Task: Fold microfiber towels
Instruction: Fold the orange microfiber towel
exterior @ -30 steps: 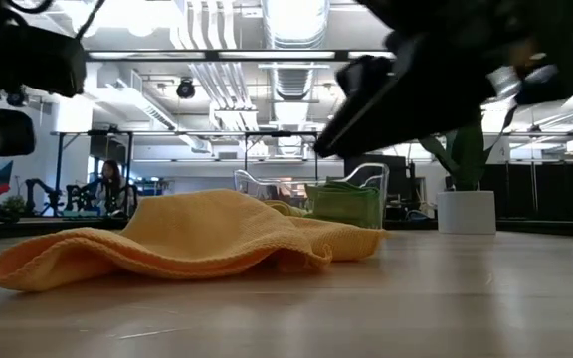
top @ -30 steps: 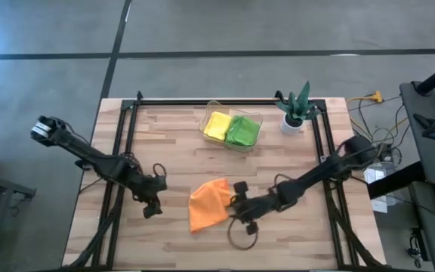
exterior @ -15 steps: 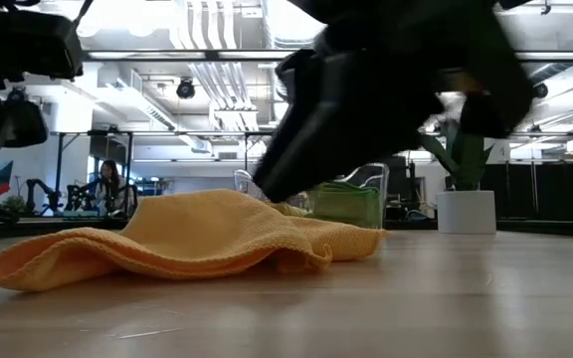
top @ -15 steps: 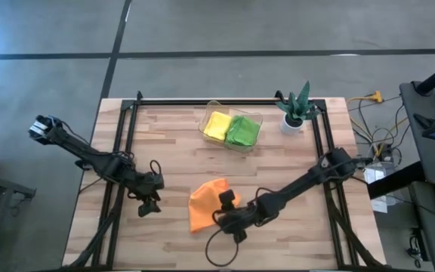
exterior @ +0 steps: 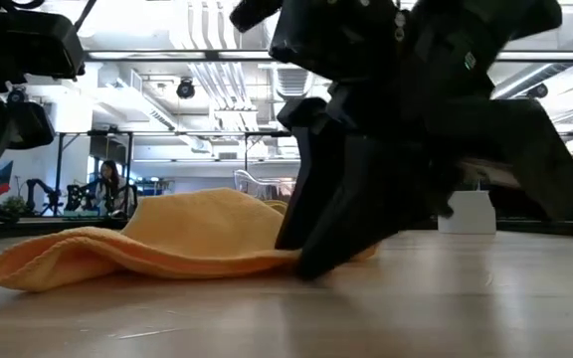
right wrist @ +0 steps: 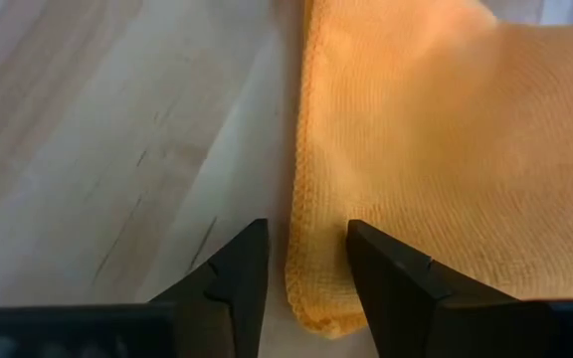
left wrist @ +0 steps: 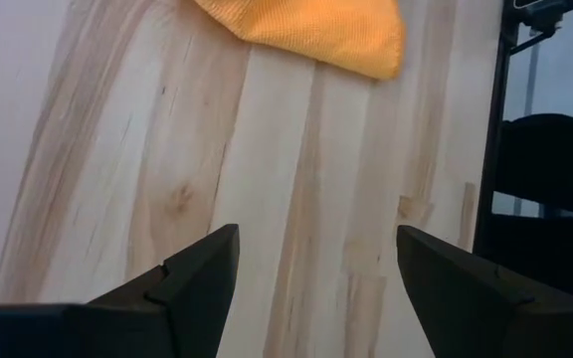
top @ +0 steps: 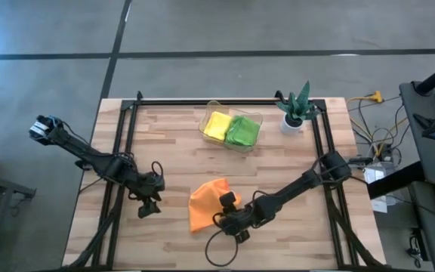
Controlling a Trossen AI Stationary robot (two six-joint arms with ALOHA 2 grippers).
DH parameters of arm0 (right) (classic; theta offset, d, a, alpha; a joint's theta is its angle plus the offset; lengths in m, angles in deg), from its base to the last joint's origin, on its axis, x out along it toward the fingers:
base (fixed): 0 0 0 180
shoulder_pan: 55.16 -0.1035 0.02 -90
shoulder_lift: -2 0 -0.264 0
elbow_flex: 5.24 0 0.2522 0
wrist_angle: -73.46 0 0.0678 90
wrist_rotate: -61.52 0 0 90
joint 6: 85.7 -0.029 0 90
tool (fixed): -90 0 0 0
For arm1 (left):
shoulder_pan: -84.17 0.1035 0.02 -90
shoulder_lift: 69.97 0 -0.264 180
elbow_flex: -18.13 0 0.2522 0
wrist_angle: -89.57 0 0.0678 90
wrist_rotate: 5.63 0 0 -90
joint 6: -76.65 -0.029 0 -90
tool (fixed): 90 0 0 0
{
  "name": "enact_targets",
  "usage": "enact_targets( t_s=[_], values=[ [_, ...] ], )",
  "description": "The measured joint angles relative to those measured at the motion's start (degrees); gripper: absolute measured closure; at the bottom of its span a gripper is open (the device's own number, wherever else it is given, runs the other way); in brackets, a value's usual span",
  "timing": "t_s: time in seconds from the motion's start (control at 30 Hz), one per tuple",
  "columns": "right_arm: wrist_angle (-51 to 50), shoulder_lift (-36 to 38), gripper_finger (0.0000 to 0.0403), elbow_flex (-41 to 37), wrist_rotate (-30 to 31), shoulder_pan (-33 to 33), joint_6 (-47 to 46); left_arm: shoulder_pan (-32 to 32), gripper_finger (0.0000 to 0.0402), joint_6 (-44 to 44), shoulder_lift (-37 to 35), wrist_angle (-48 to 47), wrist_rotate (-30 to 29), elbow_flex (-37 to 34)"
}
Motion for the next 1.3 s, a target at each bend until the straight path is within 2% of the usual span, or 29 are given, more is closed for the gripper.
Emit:
enact_targets(
  t_s=[0.2, 0.33, 0.43, 0.7, 0.77, 0.87, 1.03, 1.17, 1.3],
  values=[
    [-2.1, 0.2, 0.0292, 0.0, 5.7, -0.1, 0.0, 0.0, 0.0146, 0.0, -0.2, 0.0, 0.4, 0.0],
    [-5.9, 0.7, 0.0345, 0.9, 6.9, 1.1, 0.2, 0.0, 0.0146, -0.8, -0.1, 0.0, 0.4, 0.0],
    [-12.6, 0.8, 0.0385, 3.3, 7.2, 2.0, 0.2, 0.0, 0.0146, -1.5, 0.1, 0.0, 0.4, 0.0],
    [-24.4, 3.8, 0.0393, 12.7, 6.8, 4.1, 1.2, 0.0, 0.0146, -1.5, 0.1, 2.4, 0.3, 0.0],
    [-25.5, 5.9, 0.0393, 15.0, 5.7, 4.9, 1.1, 0.0, 0.0146, -1.5, 0.1, 5.6, -0.2, 0.0],
    [-26.1, 9.7, 0.0394, 17.4, 0.6, 6.8, -0.7, 0.0, 0.0146, -1.5, 0.0, 10.7, -1.9, 0.2],
    [-28.2, 16.6, 0.0394, 19.8, -5.5, 12.3, -12.9, 0.1, 0.0146, -1.5, 0.0, 24.1, -5.8, 0.2],
    [-29.5, 20.8, 0.0394, 21.8, -7.0, 16.7, -24.4, 0.2, 0.0146, -1.5, -0.1, 37.2, -11.7, 0.2],
    [-30.9, 22.6, 0.0394, 25.6, -6.6, 19.6, -29.6, 0.4, 0.0146, -2.1, -0.1, 48.5, -19.6, 0.3]
  ],
)
